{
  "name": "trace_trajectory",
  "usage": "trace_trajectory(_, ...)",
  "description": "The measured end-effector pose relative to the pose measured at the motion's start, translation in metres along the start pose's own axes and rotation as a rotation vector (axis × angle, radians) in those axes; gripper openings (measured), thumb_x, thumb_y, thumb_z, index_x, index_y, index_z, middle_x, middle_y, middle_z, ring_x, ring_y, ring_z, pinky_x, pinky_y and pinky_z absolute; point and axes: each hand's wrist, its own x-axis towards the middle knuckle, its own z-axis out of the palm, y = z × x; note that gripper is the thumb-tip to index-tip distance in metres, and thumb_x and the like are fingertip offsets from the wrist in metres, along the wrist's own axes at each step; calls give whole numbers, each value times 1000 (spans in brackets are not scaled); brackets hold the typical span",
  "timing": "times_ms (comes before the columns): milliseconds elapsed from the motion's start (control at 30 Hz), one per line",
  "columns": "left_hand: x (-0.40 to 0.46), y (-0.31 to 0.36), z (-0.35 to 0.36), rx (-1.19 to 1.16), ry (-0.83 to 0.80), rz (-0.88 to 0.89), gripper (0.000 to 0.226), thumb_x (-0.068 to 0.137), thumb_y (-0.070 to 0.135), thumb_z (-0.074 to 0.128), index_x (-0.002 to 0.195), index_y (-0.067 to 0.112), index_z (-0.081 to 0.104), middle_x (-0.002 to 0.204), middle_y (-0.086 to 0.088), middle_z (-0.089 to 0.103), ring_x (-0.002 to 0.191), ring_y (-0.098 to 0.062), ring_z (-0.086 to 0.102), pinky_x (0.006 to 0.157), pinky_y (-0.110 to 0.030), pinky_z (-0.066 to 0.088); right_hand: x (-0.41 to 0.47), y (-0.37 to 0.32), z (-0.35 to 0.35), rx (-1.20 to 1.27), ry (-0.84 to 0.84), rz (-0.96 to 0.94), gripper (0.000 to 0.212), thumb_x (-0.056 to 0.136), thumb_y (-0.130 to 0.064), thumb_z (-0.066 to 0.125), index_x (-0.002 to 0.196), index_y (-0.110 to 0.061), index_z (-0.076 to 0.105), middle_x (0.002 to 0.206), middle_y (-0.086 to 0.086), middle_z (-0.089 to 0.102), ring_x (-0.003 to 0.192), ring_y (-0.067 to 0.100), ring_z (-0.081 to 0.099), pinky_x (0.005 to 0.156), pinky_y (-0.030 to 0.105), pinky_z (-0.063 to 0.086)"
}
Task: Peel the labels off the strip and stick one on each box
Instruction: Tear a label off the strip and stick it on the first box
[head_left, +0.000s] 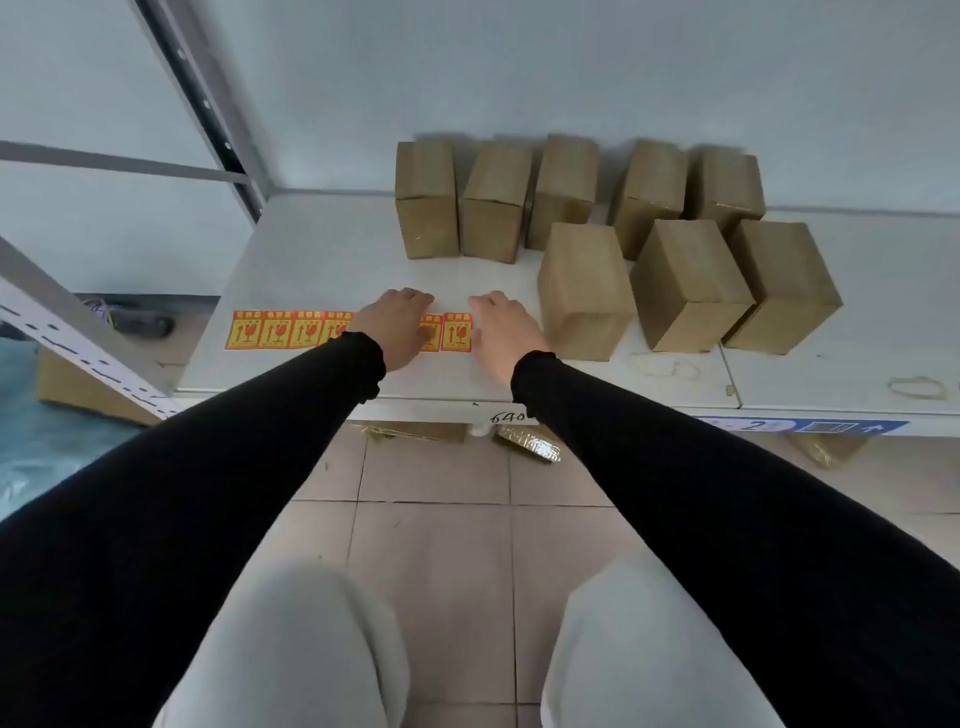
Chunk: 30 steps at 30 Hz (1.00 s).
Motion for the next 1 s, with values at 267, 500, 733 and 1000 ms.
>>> trace_trajectory(267,2,3,-1,-53,26,15,38,94,25,61,130,15,52,129,-8,54,118,-26,49,92,-39,46,23,4,3,-23,-29,14,27,100,-25,55,124,-13,59,121,8,54,111,27,49,88,36,44)
trace_trajectory(500,-19,13,-19,-198,105,-52,11,94,17,54,103,22,53,97,1,68,86,-23,61,90,-41,45,7,-10,-15,241,25,115,5,100,-19,51,99,-20,56,99,2,65,89,23,61,75,36,50)
trace_trajectory(733,-41,22,-60,-388,30,-72,22,96,42,51,88,28,65,84,9,67,84,-17,63,95,-53,48,-23,-13,-52,529,102,89,9,100,-17,52,102,-25,56,90,-4,67,87,13,65,77,27,53)
trace_trajectory(1000,-65,47,-105,-599,52,36,22,97,36,59,80,23,67,75,4,68,69,-14,60,75,-38,50,-44,-10,-101,653,181,9,8,100,-26,58,95,-19,60,88,1,71,85,15,68,74,27,53)
